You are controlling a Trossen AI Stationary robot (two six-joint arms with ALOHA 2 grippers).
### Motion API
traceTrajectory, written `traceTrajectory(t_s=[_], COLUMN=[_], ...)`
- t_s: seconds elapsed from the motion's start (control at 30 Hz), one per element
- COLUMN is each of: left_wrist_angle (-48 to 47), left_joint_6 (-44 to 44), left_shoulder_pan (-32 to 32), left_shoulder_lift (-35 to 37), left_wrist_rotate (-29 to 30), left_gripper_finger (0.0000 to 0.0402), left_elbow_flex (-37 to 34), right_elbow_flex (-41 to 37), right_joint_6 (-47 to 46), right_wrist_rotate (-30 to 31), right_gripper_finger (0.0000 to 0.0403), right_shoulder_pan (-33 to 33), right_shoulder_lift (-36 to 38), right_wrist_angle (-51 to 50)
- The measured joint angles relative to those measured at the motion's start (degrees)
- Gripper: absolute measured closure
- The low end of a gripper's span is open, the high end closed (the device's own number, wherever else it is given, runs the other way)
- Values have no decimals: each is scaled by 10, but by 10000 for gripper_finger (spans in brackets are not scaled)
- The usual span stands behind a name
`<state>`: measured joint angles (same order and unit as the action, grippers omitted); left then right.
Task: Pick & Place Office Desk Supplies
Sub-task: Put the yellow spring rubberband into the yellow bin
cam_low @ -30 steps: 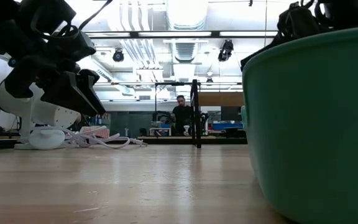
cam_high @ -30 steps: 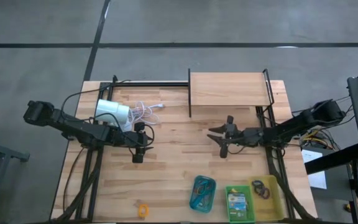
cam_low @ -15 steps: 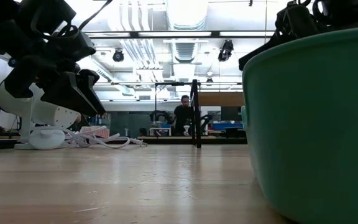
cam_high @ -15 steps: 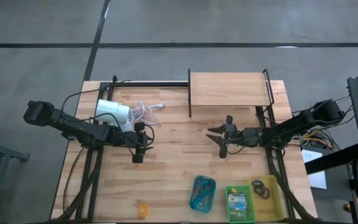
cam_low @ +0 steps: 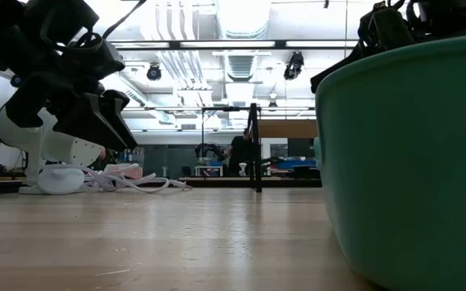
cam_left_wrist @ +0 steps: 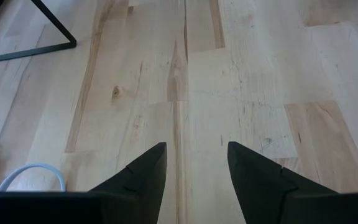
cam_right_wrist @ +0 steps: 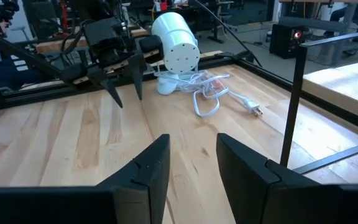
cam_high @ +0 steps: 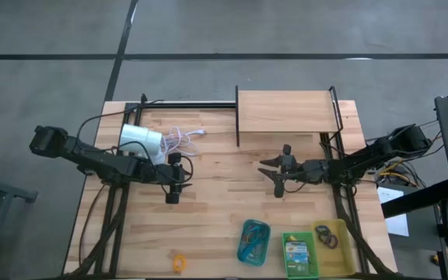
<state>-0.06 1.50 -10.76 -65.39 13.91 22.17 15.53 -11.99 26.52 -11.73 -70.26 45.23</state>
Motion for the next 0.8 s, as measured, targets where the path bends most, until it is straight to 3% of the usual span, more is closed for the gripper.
traceTrajectory(t_s=[0.63, 0.8], left_wrist_angle=[0, 27], left_joint_6=[-3, -107], left_shoulder_pan=[0, -1], left_shoulder_lift=[0, 0], left_wrist_rotate=[11, -7], left_gripper_finger=[226, 226], left_elbow_flex=[0, 11], right_elbow_flex=[0, 0], right_joint_6=[0, 0], right_wrist_rotate=[0, 0], right_gripper_finger=[285, 279], right_shoulder_pan=[0, 0], right_shoulder_lift=[0, 0], right_wrist_angle=[0, 0])
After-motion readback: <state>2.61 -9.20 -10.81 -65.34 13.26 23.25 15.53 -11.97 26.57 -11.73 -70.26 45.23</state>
